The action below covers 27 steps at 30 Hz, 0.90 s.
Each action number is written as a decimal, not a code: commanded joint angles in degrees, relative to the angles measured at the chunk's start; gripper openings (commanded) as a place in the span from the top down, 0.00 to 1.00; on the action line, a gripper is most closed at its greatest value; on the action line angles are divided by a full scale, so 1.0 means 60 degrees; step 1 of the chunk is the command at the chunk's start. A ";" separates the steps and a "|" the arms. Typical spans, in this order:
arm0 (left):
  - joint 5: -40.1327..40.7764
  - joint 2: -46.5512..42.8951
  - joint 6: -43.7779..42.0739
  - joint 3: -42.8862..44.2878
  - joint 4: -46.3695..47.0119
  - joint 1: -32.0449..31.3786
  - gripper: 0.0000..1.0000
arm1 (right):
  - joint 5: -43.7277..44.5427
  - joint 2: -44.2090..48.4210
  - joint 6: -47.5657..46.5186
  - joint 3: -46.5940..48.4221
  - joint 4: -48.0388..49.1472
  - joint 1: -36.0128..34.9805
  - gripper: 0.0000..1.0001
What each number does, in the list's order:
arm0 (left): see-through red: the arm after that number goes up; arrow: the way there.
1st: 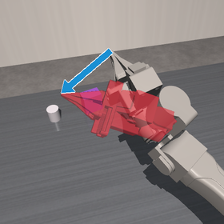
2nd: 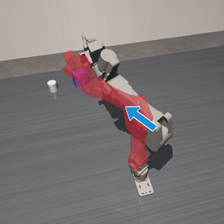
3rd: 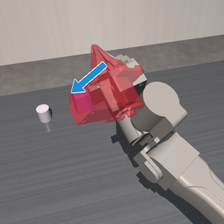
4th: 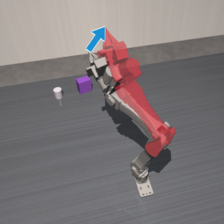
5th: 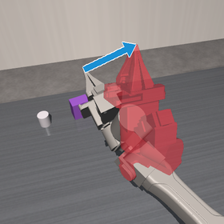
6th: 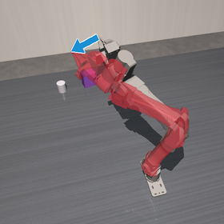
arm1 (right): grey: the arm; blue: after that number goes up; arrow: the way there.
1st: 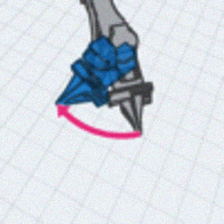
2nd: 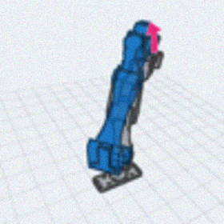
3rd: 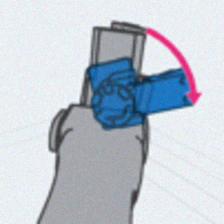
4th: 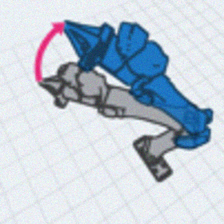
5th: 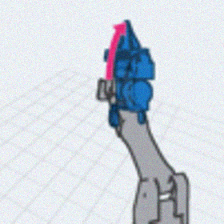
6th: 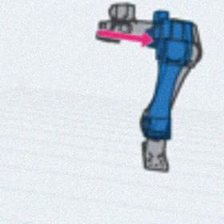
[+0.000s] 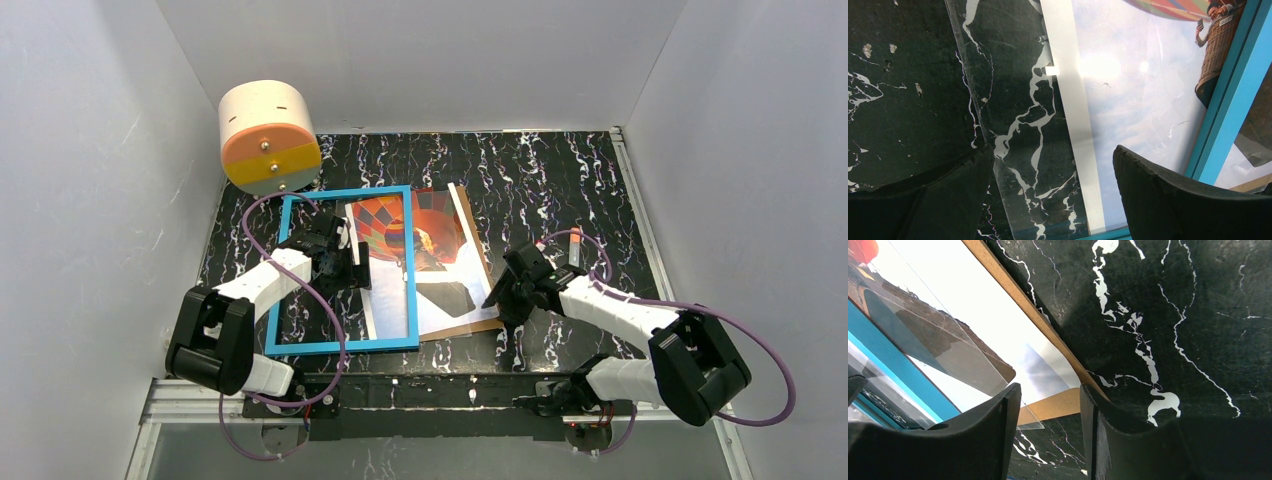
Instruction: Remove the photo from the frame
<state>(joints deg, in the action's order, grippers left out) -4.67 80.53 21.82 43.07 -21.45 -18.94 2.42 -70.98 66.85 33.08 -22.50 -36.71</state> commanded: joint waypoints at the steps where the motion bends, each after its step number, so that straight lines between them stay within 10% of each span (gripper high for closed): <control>1: 0.0064 -0.0033 -0.0107 -0.0004 -0.0234 -0.0045 0.13 | 0.0274 0.0069 -0.0039 -0.0253 0.0197 0.0106 0.46; 27: 0.0099 -0.0078 -0.0101 -0.0001 -0.0245 -0.0044 0.13 | -0.0151 0.0914 -0.0096 -0.1184 0.1181 0.0600 0.60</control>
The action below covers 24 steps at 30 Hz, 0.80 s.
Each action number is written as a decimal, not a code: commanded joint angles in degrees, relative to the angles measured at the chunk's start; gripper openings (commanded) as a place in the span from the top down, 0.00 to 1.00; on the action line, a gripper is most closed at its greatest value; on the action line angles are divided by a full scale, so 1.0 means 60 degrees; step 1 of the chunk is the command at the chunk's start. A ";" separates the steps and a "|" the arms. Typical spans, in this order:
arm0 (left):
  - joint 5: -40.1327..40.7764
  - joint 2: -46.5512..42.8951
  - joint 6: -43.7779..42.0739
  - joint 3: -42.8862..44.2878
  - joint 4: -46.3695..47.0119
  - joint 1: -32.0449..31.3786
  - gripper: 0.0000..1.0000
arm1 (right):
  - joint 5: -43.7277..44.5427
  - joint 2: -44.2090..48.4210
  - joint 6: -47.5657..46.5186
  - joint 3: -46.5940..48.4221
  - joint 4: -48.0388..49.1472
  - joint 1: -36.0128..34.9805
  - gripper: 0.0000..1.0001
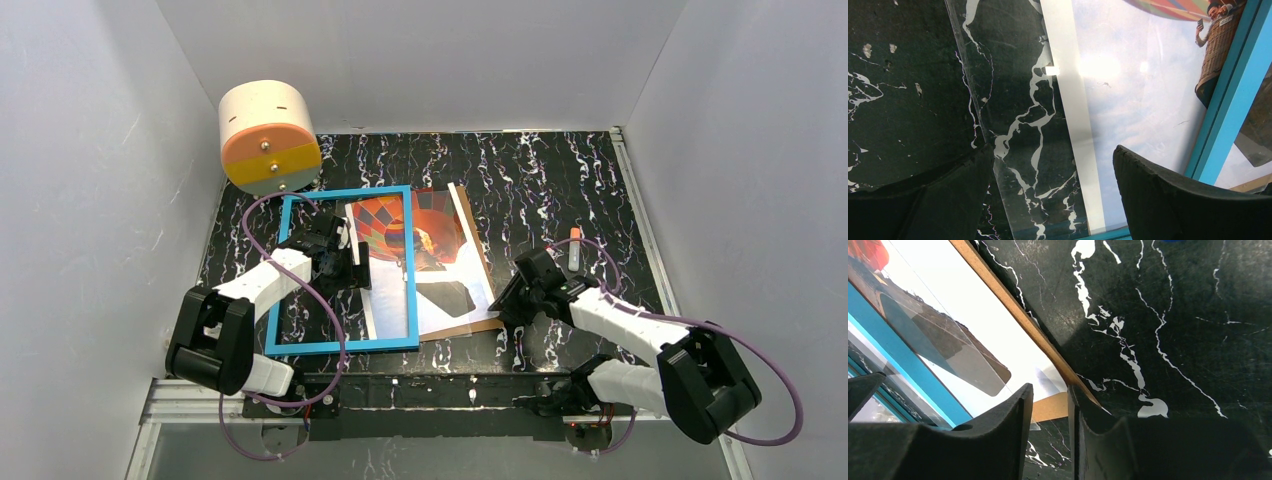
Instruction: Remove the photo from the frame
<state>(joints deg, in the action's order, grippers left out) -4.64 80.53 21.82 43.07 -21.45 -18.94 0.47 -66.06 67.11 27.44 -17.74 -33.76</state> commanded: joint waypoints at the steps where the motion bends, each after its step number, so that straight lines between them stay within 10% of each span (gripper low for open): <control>1: 0.0092 -0.0077 -0.0106 0.0000 -0.0235 -0.0051 0.13 | 0.0096 0.0133 -0.0159 -0.0262 0.0471 0.0114 0.62; 24: 0.0089 -0.0048 -0.0092 0.0000 -0.0241 -0.0043 0.13 | -0.1369 0.0230 -0.0224 -0.0660 0.1894 0.0563 0.63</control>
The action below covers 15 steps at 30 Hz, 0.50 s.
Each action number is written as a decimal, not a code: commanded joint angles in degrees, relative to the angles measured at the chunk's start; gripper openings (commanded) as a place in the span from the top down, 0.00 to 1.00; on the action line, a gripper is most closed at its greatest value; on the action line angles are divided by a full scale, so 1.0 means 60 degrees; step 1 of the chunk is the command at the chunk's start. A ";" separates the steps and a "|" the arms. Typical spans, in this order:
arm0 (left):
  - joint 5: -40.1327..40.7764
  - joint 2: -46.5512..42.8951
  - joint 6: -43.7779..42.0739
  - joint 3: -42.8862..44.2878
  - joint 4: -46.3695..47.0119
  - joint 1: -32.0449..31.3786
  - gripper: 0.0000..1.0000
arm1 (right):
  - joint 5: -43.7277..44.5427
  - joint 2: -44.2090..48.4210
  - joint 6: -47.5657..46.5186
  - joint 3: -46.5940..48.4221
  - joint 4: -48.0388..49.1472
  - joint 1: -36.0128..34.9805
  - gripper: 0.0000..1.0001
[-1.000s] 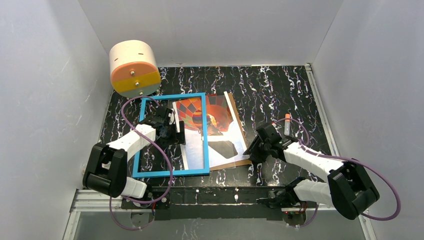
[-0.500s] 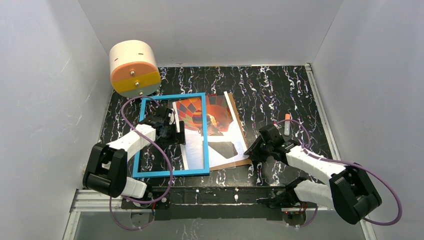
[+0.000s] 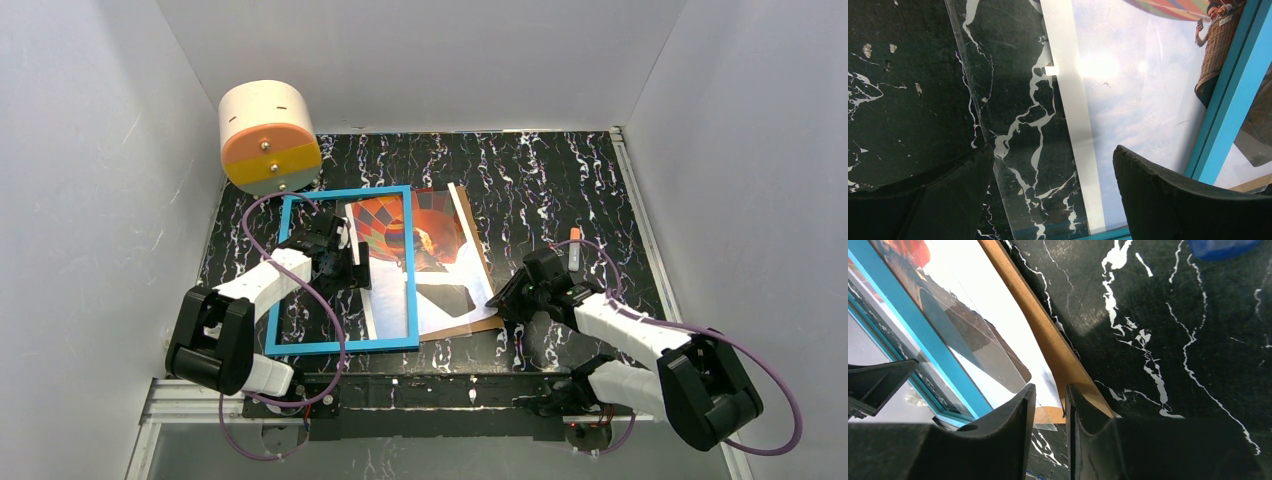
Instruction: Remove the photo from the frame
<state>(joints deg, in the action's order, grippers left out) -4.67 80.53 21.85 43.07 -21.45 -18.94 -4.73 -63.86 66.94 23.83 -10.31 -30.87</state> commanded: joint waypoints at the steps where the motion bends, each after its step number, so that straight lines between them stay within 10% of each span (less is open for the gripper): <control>1: 0.0103 -0.0050 -0.0096 -0.0008 -0.0234 -0.0052 0.13 | -0.0537 -0.0206 -0.0250 -0.0030 0.0675 0.0087 0.63; 15: 0.0104 0.0010 -0.0095 -0.0001 -0.0237 -0.0051 0.13 | -0.1822 -0.1432 -0.1538 0.0561 0.1449 0.0848 0.55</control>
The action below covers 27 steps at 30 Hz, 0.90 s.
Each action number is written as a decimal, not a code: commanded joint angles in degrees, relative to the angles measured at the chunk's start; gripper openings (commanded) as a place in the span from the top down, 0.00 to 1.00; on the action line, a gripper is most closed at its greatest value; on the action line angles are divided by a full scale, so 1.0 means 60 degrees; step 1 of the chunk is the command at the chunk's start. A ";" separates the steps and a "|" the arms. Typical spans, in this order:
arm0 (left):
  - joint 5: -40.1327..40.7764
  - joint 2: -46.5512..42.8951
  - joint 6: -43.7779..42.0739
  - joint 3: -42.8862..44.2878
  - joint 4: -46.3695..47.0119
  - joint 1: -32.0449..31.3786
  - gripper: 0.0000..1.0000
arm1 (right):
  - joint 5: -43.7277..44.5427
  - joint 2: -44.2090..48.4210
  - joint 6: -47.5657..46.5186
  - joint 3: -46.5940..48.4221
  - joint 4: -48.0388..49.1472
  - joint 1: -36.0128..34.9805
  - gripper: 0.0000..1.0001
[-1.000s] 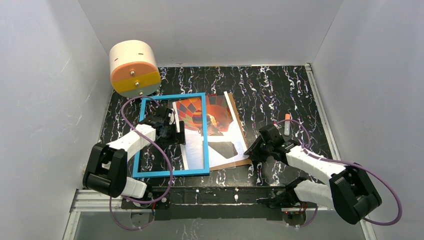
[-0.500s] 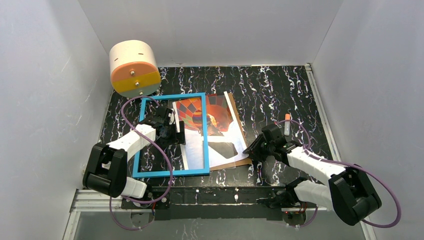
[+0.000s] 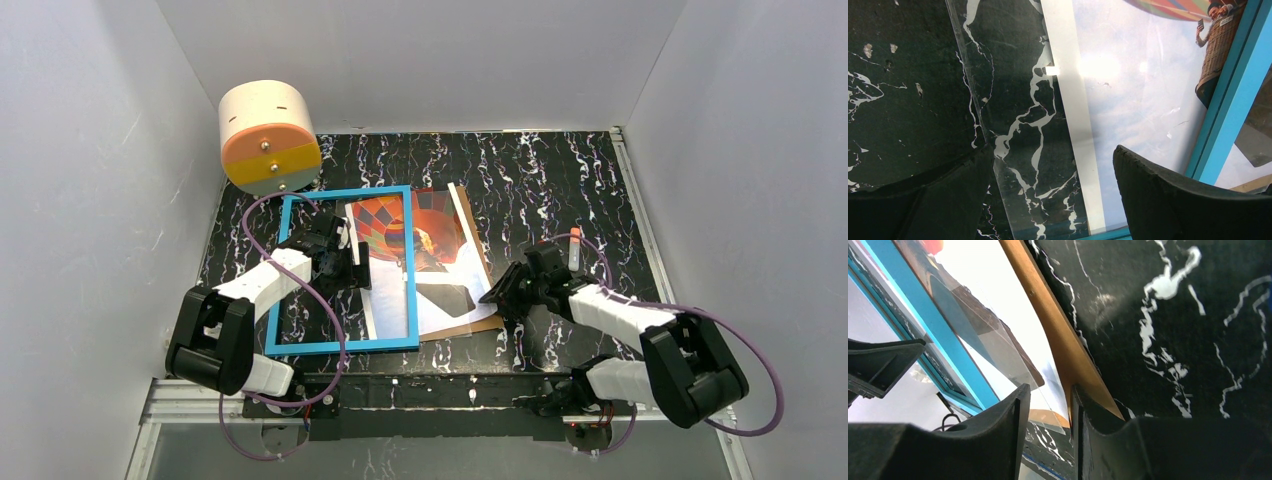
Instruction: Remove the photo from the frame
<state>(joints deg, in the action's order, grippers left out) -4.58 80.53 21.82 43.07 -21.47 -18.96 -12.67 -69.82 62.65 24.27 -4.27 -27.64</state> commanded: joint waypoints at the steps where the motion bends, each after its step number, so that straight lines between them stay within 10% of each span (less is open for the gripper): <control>1: 0.0095 0.0011 -0.0092 -0.0002 -0.0241 -0.0048 0.13 | -0.0717 -0.0593 -0.0932 0.0557 0.0523 0.0398 0.55; 27: 0.0106 -0.0021 -0.0092 -0.0001 -0.0243 -0.0048 0.13 | -0.2772 -0.2217 -0.3044 0.1794 0.0849 0.0812 0.63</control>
<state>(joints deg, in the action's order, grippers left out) -4.49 80.55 21.85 43.07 -21.47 -18.98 -27.49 -82.89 45.63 33.17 -0.93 -22.94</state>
